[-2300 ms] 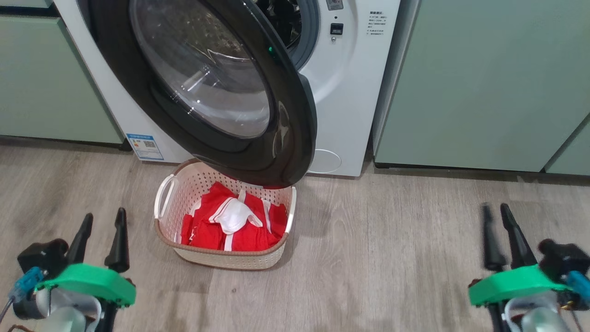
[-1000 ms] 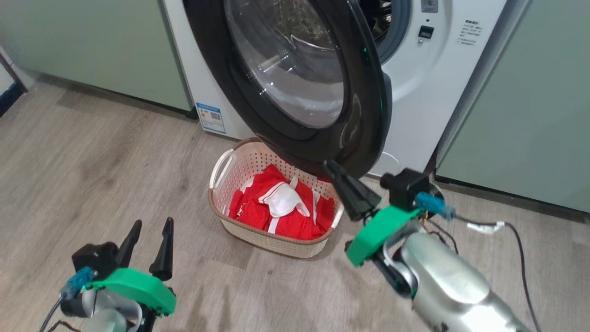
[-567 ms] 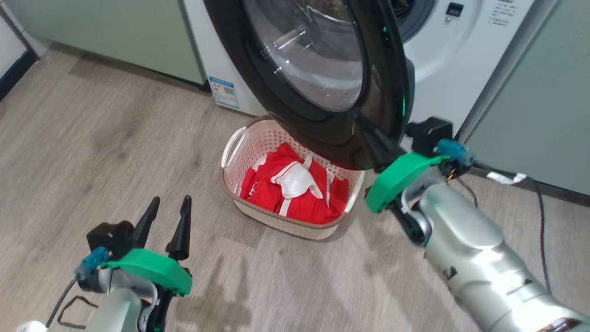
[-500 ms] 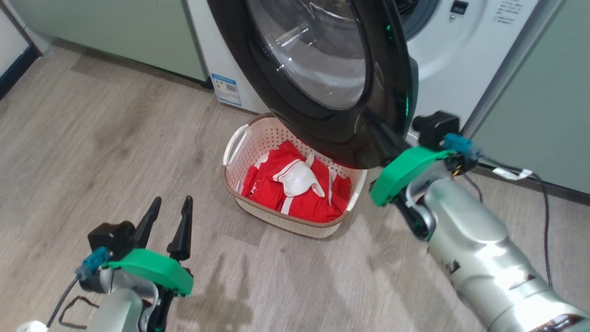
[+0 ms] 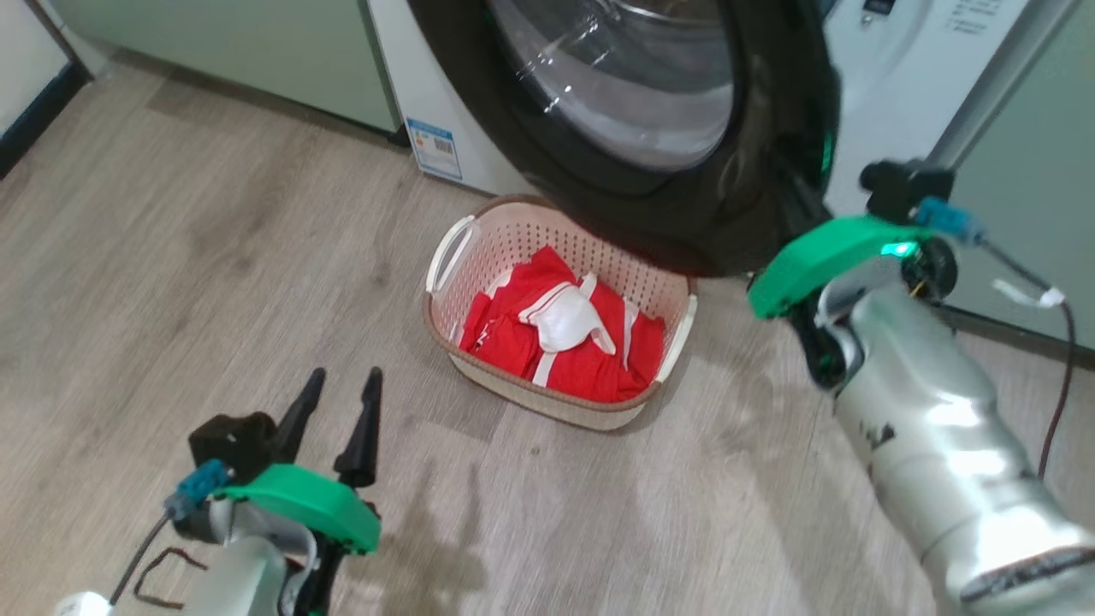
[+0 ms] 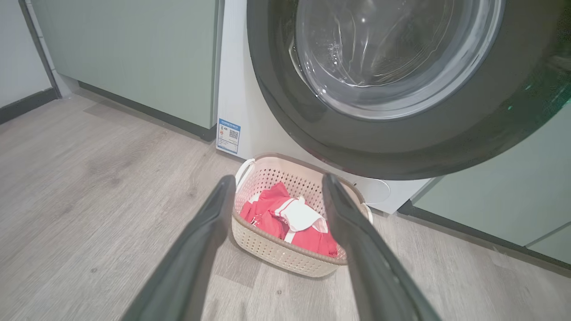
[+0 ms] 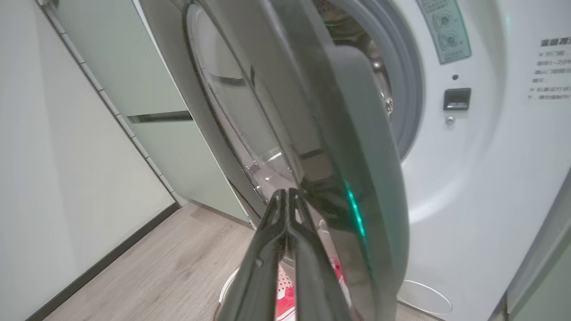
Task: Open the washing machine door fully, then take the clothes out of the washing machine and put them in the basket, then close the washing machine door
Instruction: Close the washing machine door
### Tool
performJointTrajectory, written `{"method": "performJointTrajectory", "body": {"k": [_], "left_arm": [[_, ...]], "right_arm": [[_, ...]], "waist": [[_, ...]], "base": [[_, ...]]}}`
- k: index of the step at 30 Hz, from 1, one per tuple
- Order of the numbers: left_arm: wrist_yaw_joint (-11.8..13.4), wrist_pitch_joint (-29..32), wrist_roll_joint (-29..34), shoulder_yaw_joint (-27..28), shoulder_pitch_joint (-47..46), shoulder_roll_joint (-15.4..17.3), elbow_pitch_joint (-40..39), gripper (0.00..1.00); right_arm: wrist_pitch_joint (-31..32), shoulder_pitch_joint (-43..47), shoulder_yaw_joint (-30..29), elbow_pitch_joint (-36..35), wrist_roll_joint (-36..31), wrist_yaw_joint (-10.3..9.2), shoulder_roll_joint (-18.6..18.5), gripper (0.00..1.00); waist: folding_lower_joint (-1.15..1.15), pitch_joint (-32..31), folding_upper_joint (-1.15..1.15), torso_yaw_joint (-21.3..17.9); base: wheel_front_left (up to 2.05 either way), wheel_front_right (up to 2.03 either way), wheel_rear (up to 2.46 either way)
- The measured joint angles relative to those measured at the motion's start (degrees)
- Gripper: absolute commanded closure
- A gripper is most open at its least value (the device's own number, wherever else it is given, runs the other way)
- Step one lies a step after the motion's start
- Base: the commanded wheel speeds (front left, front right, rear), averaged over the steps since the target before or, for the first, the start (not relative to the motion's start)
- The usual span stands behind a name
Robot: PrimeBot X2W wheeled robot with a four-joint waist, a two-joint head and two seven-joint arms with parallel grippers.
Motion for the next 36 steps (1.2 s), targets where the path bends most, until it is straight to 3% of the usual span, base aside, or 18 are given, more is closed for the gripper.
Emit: {"method": "performJointTrajectory", "body": {"k": [12,17,26,36], "left_arm": [[-0.01,0.00,-1.62,-3.97,-2.60,-1.94,-1.30,0.00],[-0.01,0.00,-2.01,-4.12,-4.84,-2.18,-1.64,0.00],[-0.01,0.00,-2.64,-4.10,-7.10,-3.25,-1.96,0.00],[-0.01,0.00,-3.20,-4.11,-8.18,-4.24,-1.87,0.00]], "right_arm": [[0.01,-17.14,-4.09,12.18,-6.05,0.01,-0.27,1.00],[0.01,-23.14,-6.42,16.12,-7.82,0.01,-2.34,1.00],[0.00,-31.53,-10.56,18.95,-11.79,0.01,-6.89,1.00],[0.00,-33.89,-14.91,19.92,-16.02,0.15,-7.24,1.00]], "waist": [[0.00,7.01,0.00,1.76],[0.00,10.10,0.00,2.93],[0.00,14.98,0.00,4.95],[0.00,17.09,0.00,5.56]], "base": [[0.00,0.00,0.00],[0.00,0.00,0.00],[0.00,0.00,0.00],[0.00,0.00,0.00]]}}
